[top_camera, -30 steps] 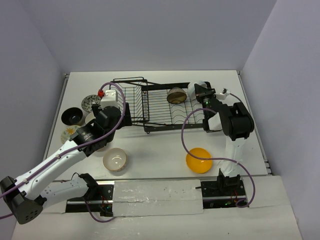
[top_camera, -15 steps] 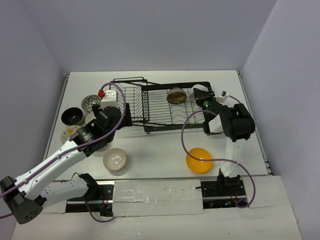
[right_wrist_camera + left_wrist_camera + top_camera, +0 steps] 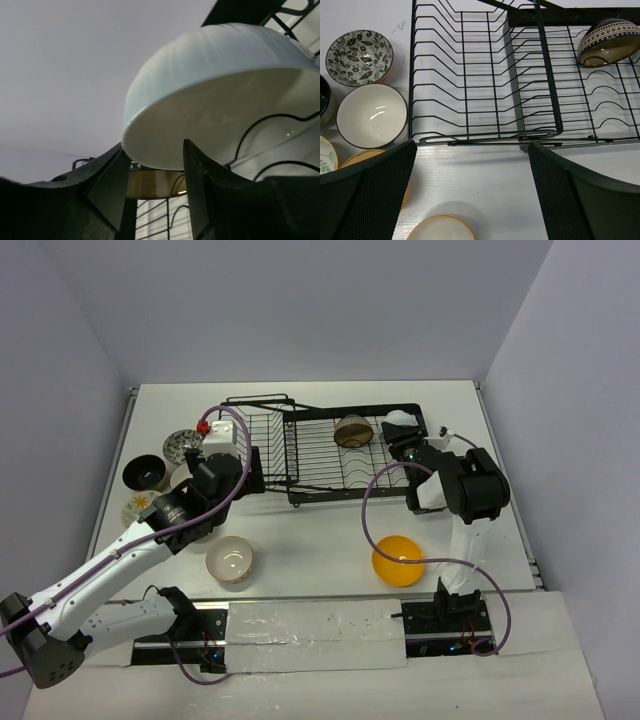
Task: Load the bowls into the dish rack
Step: Insert the bowl at the center of the board, then pick up the bowl from the corner of the board.
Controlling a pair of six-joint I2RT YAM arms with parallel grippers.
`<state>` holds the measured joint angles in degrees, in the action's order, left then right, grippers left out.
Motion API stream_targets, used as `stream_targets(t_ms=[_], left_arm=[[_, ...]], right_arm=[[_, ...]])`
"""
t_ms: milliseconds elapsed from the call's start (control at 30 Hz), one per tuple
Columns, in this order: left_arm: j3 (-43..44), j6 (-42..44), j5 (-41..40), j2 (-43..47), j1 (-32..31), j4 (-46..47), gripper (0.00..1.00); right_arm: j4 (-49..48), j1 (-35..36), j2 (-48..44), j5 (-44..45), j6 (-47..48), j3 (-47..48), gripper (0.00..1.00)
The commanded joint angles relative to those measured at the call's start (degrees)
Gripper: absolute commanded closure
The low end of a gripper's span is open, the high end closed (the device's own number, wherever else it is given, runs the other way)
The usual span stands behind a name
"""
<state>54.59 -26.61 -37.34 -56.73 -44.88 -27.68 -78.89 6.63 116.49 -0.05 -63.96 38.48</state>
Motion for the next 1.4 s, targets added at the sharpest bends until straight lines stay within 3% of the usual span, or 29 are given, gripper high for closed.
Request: stream_targets(t_ms=[0, 167, 233, 433, 1000, 1133, 1367], left_arm=[[0.34, 0.77, 0.25, 1.45, -0.38, 1.23, 0.01], [0.43, 0.68, 0.17, 1.62, -0.38, 1.23, 0.01], [0.43, 0.77, 0.08, 1.62, -0.38, 1.14, 0.01], [0.43, 0.77, -0.28, 1.71, -0.29, 1.23, 0.01], [0.52, 0.86, -0.19, 1.97, 0.06, 1.14, 0.01], [0.61, 0.86, -0.10, 2.06, 0.50, 1.05, 0.01], [0.78, 0.77, -0.19, 2.15, 1.20, 0.96, 0.01]], right_arm=[[-22.27, 0.40, -2.40, 0.41, 1.47, -1.30, 0.47], [-22.27, 0.40, -4.16, 0.41, 1.91, -2.44, 0.41], [-22.27, 0.31, -4.51, 0.41, 1.83, -2.62, 0.31], [-22.27, 0.22, -5.57, -2.49, 1.83, -2.53, 0.16], [-22.27, -0.48, -9.43, -6.01, 2.97, -4.20, 0.13], [-22.10, -0.66, -12.15, -7.15, 2.88, -6.39, 0.05], [-21.13, -0.40, -17.16, -9.61, 1.92, -11.05, 0.04]])
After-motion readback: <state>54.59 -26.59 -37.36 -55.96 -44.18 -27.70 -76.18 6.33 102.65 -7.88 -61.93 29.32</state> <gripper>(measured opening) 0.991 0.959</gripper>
